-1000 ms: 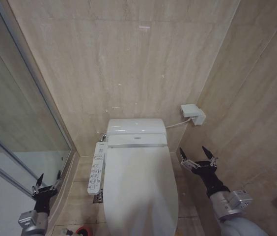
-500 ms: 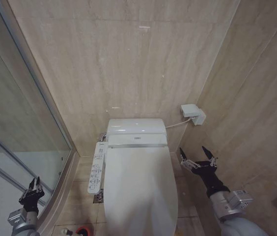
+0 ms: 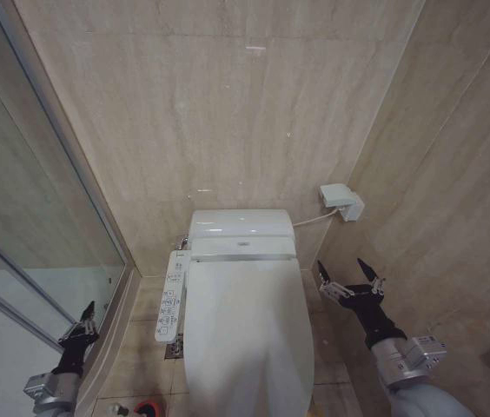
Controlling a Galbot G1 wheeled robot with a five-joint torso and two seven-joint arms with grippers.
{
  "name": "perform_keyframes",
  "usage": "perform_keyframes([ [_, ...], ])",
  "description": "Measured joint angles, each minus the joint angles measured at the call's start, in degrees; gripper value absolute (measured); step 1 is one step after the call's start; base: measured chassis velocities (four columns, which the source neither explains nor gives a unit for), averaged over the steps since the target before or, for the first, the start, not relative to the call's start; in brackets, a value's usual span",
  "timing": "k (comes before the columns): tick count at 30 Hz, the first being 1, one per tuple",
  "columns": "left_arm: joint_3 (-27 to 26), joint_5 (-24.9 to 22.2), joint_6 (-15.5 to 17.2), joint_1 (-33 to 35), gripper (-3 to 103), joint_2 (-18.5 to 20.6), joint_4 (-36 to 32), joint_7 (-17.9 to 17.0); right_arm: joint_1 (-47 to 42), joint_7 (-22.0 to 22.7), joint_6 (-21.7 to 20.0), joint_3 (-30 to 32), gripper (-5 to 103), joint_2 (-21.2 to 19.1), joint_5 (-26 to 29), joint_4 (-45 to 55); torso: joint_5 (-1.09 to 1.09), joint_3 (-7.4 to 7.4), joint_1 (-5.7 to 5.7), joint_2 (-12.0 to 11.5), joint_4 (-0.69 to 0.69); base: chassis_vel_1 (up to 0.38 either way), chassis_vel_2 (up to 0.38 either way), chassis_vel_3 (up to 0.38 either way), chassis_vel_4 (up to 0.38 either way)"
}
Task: Open the toilet lid, clean the toilet bowl with a toilet brush, close the toilet lid, and flush.
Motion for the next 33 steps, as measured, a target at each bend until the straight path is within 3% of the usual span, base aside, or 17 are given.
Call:
perform_keyframes([
  [3, 0.3, -0.9, -3.1, 0.1, 0, -0.3, 0.4, 6.5, 0.0, 0.0, 0.0, 0.0, 100, 0.0, 0.0, 0.0, 0.00, 0.00, 0.00, 0.0, 0.00, 0.000, 0.000, 0.000, 0.000],
  [4, 0.3, -0.9, -3.1, 0.1, 0, -0.3, 0.4, 6.5, 0.0, 0.0, 0.0, 0.0, 100, 0.0, 0.0, 0.0, 0.00, 0.00, 0.00, 0.0, 0.00, 0.000, 0.000, 0.000, 0.000],
  [7, 0.6, -1.8, -5.9, 0.1, 0, -0.6, 0.7, 12.2, 0.0, 0.0, 0.0, 0.0, 100, 0.0, 0.0, 0.0, 0.00, 0.00, 0.00, 0.0, 0.00, 0.000, 0.000, 0.000, 0.000],
  [10, 1.4, -4.1, -7.4, -0.9, 0, 0.4, 2.1, 15.3, 0.0, 0.0, 0.0, 0.0, 100, 0.0, 0.0, 0.0, -0.05, 0.00, -0.01, 0.0, 0.06, 0.000, 0.000, 0.000, 0.000],
  [11, 1.7, -5.3, -7.7, -2.4, 0, 2.2, 2.7, 15.7, 0.0, 0.0, 0.0, 0.0, 100, 0.0, 0.0, 0.0, -0.03, 0.00, 0.00, 0.0, -0.03, 0.000, 0.000, 0.000, 0.000],
  [13, 1.9, -6.0, -7.8, -3.4, 0, 3.6, 3.1, 15.6, 0.0, 0.0, 0.0, 0.0, 100, 0.0, 0.0, 0.0, 0.07, -0.01, -0.01, 0.0, -0.05, 0.000, 0.000, 0.000, 0.000],
  [14, 2.0, -6.3, -7.8, -3.8, 0, 4.3, 3.3, 15.3, 0.0, 0.0, 0.0, 0.0, 100, 0.0, 0.0, 0.0, 0.03, 0.00, -0.01, 0.0, 0.02, 0.000, 0.000, 0.000, 0.000],
  [16, 2.1, -6.6, -7.6, -4.3, 0, 4.9, 3.3, 15.0, 0.0, 0.0, 0.0, 0.0, 100, 0.0, 0.0, 0.0, -0.05, 0.00, 0.00, 0.0, -0.02, 0.000, 0.000, 0.000, 0.000],
  [33, 5.4, -9.4, -6.5, -11.3, 0, 12.2, 8.0, 13.0, 0.0, 0.0, 0.0, 0.0, 100, 0.0, 0.0, 0.0, -0.01, 0.00, 0.00, 0.0, 0.00, 0.000, 0.000, 0.000, 0.000],
])
